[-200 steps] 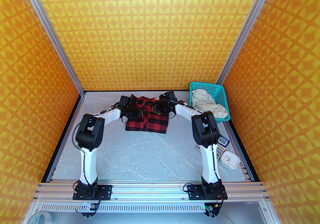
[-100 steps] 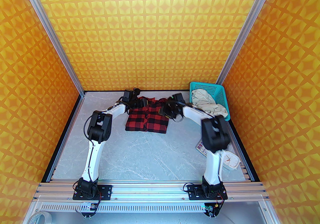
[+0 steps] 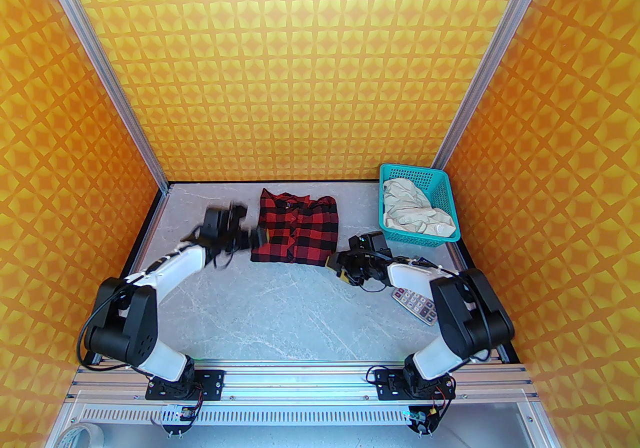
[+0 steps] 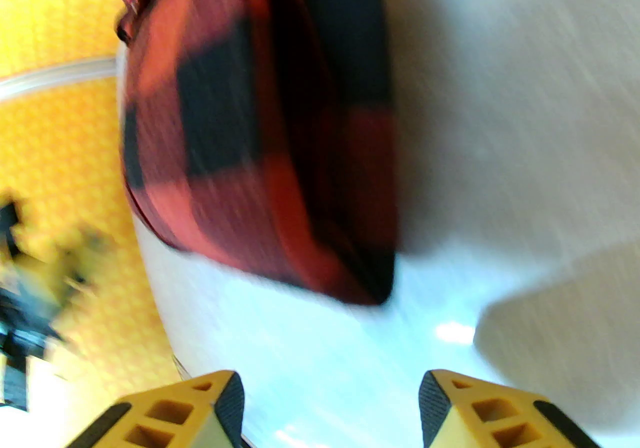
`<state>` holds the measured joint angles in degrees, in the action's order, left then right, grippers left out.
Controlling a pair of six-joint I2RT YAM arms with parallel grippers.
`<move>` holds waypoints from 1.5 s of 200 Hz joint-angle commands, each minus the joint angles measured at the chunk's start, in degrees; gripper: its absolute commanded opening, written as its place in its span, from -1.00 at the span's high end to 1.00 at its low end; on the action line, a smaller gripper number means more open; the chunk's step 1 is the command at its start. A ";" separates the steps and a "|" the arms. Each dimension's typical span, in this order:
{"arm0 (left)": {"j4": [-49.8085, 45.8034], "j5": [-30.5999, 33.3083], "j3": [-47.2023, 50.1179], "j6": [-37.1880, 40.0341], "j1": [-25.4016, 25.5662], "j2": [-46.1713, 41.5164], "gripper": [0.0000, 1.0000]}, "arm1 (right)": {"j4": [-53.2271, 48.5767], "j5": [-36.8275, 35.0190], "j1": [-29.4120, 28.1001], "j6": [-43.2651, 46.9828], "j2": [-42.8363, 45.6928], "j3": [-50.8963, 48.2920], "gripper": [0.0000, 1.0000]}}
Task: Fold and stack the mixed laundry pile
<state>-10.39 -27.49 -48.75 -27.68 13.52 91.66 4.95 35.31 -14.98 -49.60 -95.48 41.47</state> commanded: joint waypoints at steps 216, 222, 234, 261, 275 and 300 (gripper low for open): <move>0.97 -0.56 14.09 -9.03 -1.17 -16.08 1.00 | -18.76 -4.28 -1.97 4.22 11.28 -2.65 1.00; -1.12 -0.26 14.49 -8.98 -1.10 -18.53 1.00 | -22.03 -4.77 -2.16 5.25 12.96 -2.37 1.00; -5.13 0.51 13.90 -8.80 -1.13 -22.05 1.00 | -27.33 -5.90 -2.20 6.75 15.69 -1.28 1.00; -10.16 2.13 7.00 -7.17 -1.20 -23.68 1.00 | -35.56 -8.52 -2.16 9.67 17.02 6.51 1.00; -10.78 2.26 1.83 -6.49 -1.21 -20.72 1.00 | -38.48 -9.59 -2.00 11.34 14.67 12.38 1.00; -12.02 3.45 -8.11 -5.73 -1.41 -12.76 1.00 | -40.96 -8.78 -0.64 13.35 8.27 22.79 0.99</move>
<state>-19.20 -30.87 -48.62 -35.29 14.11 73.12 -27.44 32.38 -18.28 -40.64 -82.24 56.62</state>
